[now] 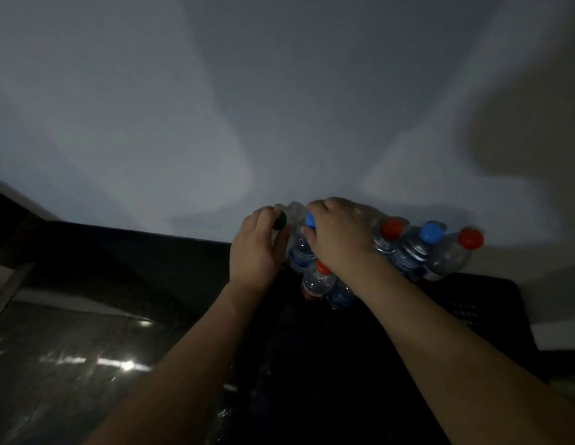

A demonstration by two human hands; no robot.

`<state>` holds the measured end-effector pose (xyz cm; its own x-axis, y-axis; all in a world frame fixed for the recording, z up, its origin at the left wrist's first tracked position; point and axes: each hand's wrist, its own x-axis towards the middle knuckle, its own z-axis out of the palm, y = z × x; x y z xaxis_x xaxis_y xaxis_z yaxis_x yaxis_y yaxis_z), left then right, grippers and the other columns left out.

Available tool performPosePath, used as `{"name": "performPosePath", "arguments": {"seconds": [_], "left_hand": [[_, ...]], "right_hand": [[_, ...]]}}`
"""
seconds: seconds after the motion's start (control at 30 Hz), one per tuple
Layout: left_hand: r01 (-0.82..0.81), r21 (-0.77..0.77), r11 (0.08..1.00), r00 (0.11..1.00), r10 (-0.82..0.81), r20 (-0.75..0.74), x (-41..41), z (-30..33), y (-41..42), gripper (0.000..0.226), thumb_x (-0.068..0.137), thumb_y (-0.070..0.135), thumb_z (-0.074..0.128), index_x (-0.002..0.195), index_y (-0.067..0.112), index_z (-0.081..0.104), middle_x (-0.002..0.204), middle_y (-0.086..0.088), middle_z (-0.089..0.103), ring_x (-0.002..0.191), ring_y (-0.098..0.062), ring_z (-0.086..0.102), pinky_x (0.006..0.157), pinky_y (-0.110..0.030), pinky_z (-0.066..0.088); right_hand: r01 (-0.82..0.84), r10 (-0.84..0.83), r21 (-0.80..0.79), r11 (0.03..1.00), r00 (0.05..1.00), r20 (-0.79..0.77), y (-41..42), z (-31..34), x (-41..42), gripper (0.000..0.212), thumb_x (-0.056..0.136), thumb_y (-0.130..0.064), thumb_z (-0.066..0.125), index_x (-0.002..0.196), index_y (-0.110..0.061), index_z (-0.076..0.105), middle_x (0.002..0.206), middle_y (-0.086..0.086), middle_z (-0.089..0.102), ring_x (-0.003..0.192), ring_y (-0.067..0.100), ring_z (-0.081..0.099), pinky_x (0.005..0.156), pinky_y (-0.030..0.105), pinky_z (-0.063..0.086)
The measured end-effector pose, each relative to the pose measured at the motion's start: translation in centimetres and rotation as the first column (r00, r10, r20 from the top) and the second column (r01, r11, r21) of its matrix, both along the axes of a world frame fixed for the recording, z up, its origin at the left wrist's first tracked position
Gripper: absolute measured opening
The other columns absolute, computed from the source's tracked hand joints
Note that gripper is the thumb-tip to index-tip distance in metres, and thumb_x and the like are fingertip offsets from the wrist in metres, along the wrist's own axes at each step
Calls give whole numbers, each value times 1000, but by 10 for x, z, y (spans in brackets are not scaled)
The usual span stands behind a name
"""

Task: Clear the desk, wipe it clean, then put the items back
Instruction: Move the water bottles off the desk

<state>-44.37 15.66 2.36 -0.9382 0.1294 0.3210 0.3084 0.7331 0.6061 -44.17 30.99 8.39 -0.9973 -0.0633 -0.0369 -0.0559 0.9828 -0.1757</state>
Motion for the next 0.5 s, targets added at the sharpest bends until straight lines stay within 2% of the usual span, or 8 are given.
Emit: {"name": "performPosePath", "arguments": {"seconds": [0.07, 0.17, 0.23, 0.3, 0.43, 0.5], "left_hand": [[-10, 27, 1000, 1000, 10, -24, 3, -2, 2, 18, 94, 27, 58, 108, 15, 55, 105, 1, 60, 95, -11, 53, 75, -23, 44], [-47, 63, 997, 999, 46, 20, 11, 6, 0, 15, 93, 25, 59, 105, 18, 54, 100, 3, 60, 89, -10, 54, 71, -31, 50], [-146, 148, 978, 984, 129, 121, 24, 17, -4, 13, 92, 25, 60, 102, 26, 51, 97, 8, 61, 86, -8, 58, 73, -35, 54], [-246, 239, 939, 963, 209, 171, 44, 30, -11, 15, 91, 25, 61, 99, 30, 50, 96, 11, 62, 86, -7, 61, 75, -38, 56], [-359, 260, 896, 933, 335, 133, 102, 64, -30, 17, 91, 27, 64, 104, 25, 54, 96, 10, 63, 85, -13, 64, 74, -34, 56], [-414, 267, 871, 909, 409, 76, 137, 86, -42, 18, 90, 30, 65, 103, 26, 53, 95, 9, 64, 83, -13, 65, 72, -39, 57]], "right_hand": [[-7, 7, 87, 996, 1000, 5, -2, 0, -6, 38, 97, -40, 49, 126, -14, 49, 126, 8, 55, 109, 28, 55, 90, 38, 36], [-10, 9, 93, 996, 1000, 15, -3, 7, 0, 35, 97, -43, 50, 113, -13, 51, 112, 8, 59, 96, 26, 58, 82, 37, 39], [-26, 26, 50, 998, 1000, 13, -3, 15, 15, 33, 97, -43, 50, 109, -12, 51, 107, 7, 59, 89, 24, 58, 73, 35, 39], [-43, 43, 0, 999, 999, -16, -5, 27, 33, 32, 97, -42, 50, 111, -13, 51, 107, 6, 58, 88, 25, 59, 72, 35, 43], [-111, 95, -112, 987, 986, -135, -14, 65, 75, 27, 96, -38, 53, 107, -13, 51, 107, 6, 57, 86, 27, 59, 70, 36, 48], [-165, 139, -141, 976, 974, -176, -22, 86, 101, 27, 96, -38, 52, 108, -13, 51, 108, 5, 56, 86, 26, 58, 68, 34, 45]]}}
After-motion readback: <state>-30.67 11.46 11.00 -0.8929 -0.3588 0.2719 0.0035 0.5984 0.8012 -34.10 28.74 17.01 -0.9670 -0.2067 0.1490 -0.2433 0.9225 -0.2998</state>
